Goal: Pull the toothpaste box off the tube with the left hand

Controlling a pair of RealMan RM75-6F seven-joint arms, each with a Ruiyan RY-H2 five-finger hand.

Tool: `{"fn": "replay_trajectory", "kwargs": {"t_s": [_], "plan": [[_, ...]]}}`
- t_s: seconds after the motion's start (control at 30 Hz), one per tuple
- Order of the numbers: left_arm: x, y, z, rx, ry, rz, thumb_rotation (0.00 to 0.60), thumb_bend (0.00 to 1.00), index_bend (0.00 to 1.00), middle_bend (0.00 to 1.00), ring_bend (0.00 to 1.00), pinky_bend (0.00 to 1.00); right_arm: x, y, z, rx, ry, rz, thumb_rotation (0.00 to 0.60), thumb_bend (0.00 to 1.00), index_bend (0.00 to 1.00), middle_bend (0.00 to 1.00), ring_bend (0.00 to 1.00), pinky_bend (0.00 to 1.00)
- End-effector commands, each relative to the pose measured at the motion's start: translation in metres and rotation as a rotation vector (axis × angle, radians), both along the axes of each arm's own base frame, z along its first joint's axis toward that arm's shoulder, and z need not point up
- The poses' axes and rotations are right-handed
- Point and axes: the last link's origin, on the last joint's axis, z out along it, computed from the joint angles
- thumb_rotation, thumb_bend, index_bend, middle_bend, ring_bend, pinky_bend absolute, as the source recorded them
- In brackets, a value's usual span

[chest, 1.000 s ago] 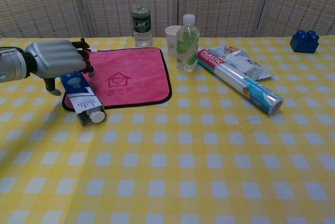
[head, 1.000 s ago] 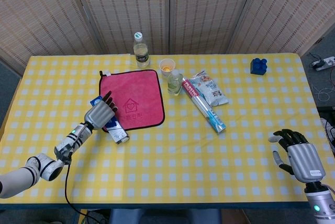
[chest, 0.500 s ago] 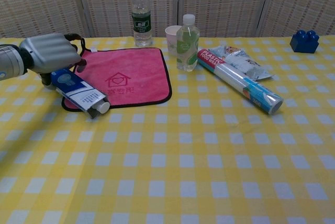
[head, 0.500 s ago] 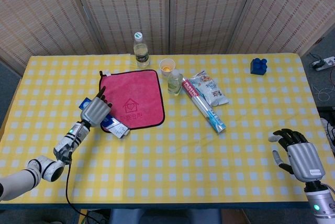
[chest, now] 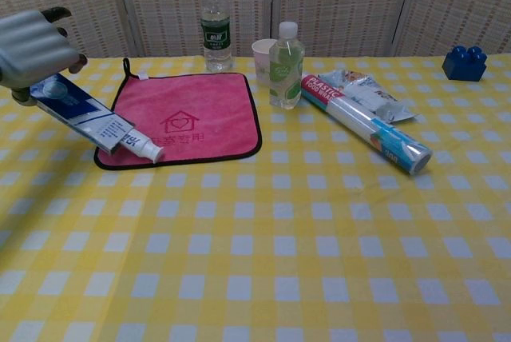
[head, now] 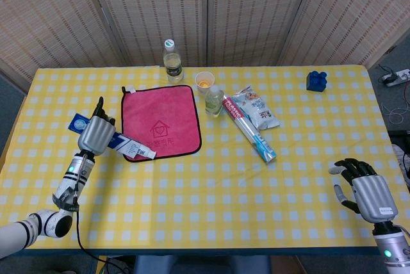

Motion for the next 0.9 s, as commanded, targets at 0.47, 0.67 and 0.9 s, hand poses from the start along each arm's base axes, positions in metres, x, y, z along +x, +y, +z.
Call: {"fn": "replay_trajectory", "kwargs": {"t_s": [0.47, 0.67, 0.9], "plan": [[0.024, -0.024, 0.07, 0.168, -0.041, 0.051, 0.6, 0.18, 0.4, 0.48, 0.29, 0.0, 0.0, 0.002, 0.003, -0.008, -0.005, 0.01, 0.6, 0.39, 0.37, 0.29, 0.18, 0.22], [0.022, -0.017, 0.091, 0.216, -0.066, 0.072, 0.6, 0.18, 0.4, 0.49, 0.29, 0.0, 0.0, 0.002, 0.004, -0.009, -0.007, 0.016, 0.6, 0.39, 0.37, 0.29, 0.18, 0.22], [0.026, -0.024, 0.092, 0.113, -0.192, 0.027, 0.6, 0.18, 0.4, 0.48, 0.29, 0.0, -0.001, 0.001, 0.002, -0.003, -0.01, 0.018, 0.6, 0.39, 0.37, 0.29, 0.18, 0.22]]}}
